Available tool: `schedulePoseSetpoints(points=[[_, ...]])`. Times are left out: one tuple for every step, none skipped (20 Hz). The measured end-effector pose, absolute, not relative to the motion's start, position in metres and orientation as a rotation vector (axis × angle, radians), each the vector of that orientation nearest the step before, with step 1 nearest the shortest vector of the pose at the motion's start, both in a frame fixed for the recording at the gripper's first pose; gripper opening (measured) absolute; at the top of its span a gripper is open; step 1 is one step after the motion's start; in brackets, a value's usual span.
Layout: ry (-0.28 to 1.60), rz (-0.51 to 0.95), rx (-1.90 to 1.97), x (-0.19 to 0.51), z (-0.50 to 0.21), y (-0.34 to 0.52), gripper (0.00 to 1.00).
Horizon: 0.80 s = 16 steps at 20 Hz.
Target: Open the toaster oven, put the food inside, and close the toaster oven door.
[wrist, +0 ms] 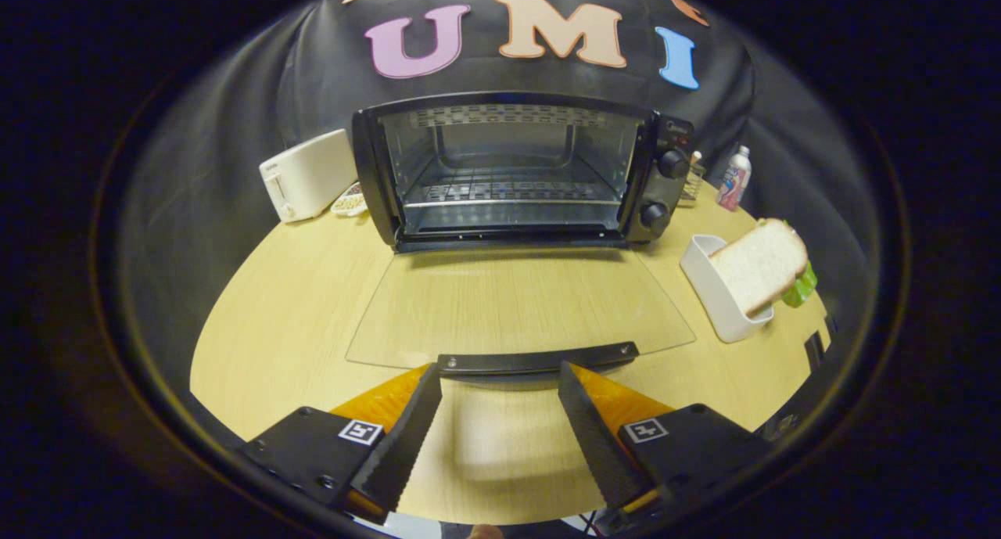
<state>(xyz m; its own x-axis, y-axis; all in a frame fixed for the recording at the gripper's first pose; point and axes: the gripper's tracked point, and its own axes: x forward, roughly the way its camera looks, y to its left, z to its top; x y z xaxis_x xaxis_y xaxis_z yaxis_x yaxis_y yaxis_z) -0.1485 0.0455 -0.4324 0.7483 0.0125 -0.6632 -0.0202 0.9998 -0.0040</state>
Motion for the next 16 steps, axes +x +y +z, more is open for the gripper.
schedulePoseSetpoints(points=[[0.708,0.026,-0.019,-0.145,-0.425,0.045,0.96],[0.690,0.029,-0.020,-0.142,-0.417,0.044,0.96],[0.669,0.026,-0.014,-0.138,-0.407,0.042,0.96],[0.647,0.018,-0.007,-0.133,-0.398,0.039,0.96],[0.622,0.003,-0.002,-0.128,-0.386,0.033,0.96],[0.599,-0.018,0.006,-0.123,-0.376,0.025,0.96],[0.574,-0.040,0.015,-0.117,-0.365,0.016,0.96],[0.552,-0.067,0.027,-0.111,-0.356,0.005,0.96],[0.528,-0.096,0.042,-0.105,-0.345,-0.006,0.96],[0.506,-0.129,0.060,-0.100,-0.335,-0.019,0.96],[0.483,-0.164,0.078,-0.095,-0.326,-0.032,0.96],[0.462,-0.204,0.097,-0.091,-0.318,-0.049,0.96],[0.441,-0.243,0.117,-0.088,-0.310,-0.065,0.96],[0.422,-0.280,0.138,-0.086,-0.305,-0.081,0.95],[0.405,-0.319,0.158,-0.084,-0.300,-0.098,0.95],[0.387,-0.358,0.177,-0.083,-0.296,-0.115,0.95]])
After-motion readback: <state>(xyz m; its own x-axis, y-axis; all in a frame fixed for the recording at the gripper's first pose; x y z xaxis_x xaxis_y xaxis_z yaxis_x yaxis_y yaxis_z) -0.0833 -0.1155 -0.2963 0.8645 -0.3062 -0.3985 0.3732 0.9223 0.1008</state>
